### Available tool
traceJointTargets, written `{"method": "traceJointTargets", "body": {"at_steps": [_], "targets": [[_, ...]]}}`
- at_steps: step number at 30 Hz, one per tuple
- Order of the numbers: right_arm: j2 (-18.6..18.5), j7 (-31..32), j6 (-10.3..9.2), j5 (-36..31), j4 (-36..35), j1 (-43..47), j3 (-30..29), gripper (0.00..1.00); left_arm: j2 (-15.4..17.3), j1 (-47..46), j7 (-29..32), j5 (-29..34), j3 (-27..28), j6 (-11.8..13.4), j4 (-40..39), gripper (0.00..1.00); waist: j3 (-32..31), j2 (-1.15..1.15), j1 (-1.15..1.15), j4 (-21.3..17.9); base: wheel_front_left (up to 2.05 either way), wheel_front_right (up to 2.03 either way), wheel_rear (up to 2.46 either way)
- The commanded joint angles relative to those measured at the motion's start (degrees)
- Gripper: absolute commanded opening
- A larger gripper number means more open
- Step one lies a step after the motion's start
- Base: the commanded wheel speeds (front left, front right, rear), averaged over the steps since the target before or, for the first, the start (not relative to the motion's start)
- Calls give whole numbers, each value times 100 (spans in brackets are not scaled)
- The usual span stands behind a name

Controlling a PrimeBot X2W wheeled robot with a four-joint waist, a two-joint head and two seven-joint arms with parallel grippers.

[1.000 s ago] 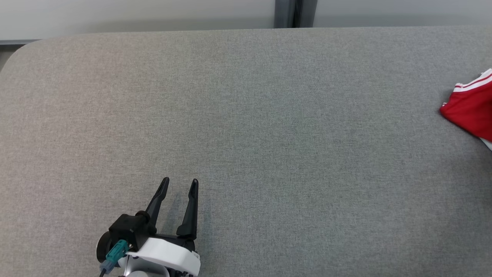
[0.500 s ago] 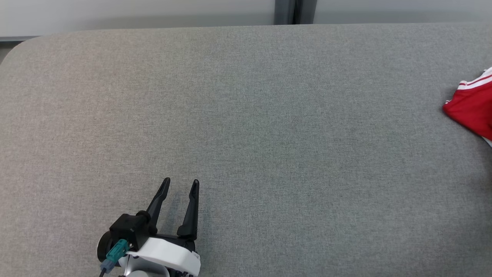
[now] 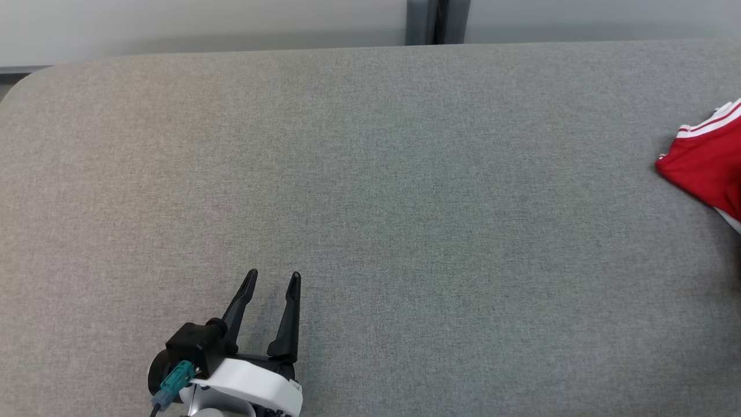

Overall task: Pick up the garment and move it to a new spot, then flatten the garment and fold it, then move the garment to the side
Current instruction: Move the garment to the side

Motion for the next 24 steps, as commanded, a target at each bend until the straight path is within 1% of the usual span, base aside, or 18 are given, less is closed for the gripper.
{"method": "traceJointTargets", "body": {"at_steps": [1, 6, 9, 14, 18, 24], "targets": [[-3, 48, 3, -99, 6, 14, -68, 100, 24, -38, -6, -25, 12, -26, 1, 100, -54, 0, 0, -35, 0, 0, 0], [125, 212, 3, -431, 6, 135, -315, 100, 25, -4, -6, -63, 67, -8, 16, 100, -270, 0, 0, -145, 0, 0, 0], [187, 241, 3, -587, 5, 188, -361, 100, 24, 25, -6, -84, 100, 8, 18, 100, -374, 0, 0, -204, 0, 0, 0], [405, 152, 3, -796, -10, 260, -403, 100, 25, 122, -6, -123, 205, 44, 5, 100, -665, 0, 0, -362, 0, 0, 0], [629, -5, 3, -808, -9, 255, -310, 100, 26, 213, -6, -150, 285, 85, -12, 100, -873, 0, 0, -474, 0, 0, 0], [989, -300, 3, -515, -18, 106, 31, 100, 27, 319, -6, -98, 484, 125, -112, 100, -1097, 0, 0, -598, 0, 0, 0]]}}
